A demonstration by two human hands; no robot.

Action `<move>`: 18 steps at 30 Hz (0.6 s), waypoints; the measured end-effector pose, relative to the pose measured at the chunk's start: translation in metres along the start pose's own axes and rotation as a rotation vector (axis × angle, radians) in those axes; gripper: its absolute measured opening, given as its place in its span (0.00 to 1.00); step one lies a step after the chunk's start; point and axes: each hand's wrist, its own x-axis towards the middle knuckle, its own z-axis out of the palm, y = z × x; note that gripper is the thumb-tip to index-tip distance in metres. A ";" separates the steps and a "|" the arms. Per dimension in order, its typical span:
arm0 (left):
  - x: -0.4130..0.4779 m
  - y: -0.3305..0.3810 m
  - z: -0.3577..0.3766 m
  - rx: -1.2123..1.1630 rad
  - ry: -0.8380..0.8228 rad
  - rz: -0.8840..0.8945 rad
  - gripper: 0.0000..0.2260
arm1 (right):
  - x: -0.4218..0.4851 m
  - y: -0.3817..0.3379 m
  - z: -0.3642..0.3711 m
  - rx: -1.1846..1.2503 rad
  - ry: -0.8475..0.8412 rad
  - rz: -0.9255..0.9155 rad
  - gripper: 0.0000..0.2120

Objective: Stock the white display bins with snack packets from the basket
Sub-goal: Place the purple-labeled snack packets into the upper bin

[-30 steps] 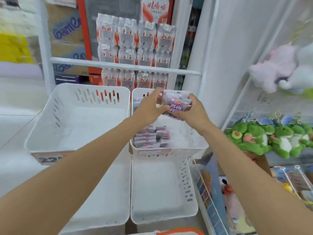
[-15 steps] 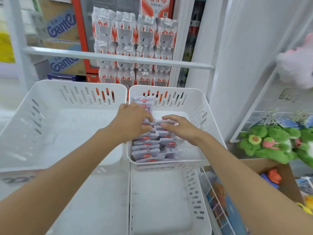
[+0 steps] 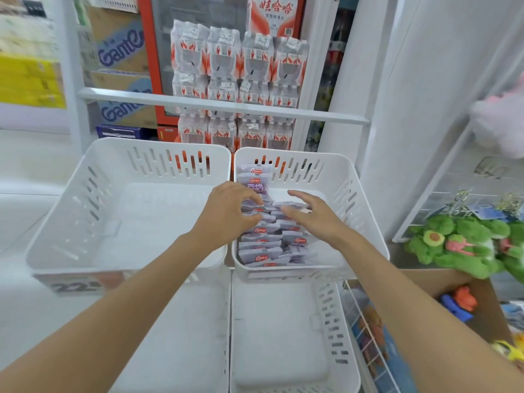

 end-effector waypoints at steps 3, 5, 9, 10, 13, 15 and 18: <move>-0.017 0.010 -0.012 -0.027 -0.007 -0.077 0.12 | -0.029 -0.011 0.008 -0.023 0.187 -0.079 0.23; -0.038 0.019 -0.022 -0.094 -0.031 -0.117 0.11 | -0.056 -0.021 0.016 -0.150 0.298 -0.154 0.21; -0.097 0.041 -0.046 -0.160 -0.069 -0.110 0.10 | -0.115 -0.039 0.029 -0.236 0.320 -0.182 0.20; -0.115 0.044 -0.050 -0.167 -0.087 -0.110 0.09 | -0.131 -0.042 0.034 -0.225 0.320 -0.187 0.18; -0.173 0.052 -0.060 -0.231 -0.155 -0.204 0.07 | -0.189 -0.051 0.059 -0.176 0.326 -0.172 0.12; -0.215 0.050 -0.061 -0.301 -0.203 -0.296 0.07 | -0.230 -0.050 0.083 -0.152 0.267 -0.148 0.09; -0.279 0.036 -0.058 -0.323 -0.300 -0.403 0.06 | -0.282 -0.034 0.124 -0.141 0.087 -0.071 0.06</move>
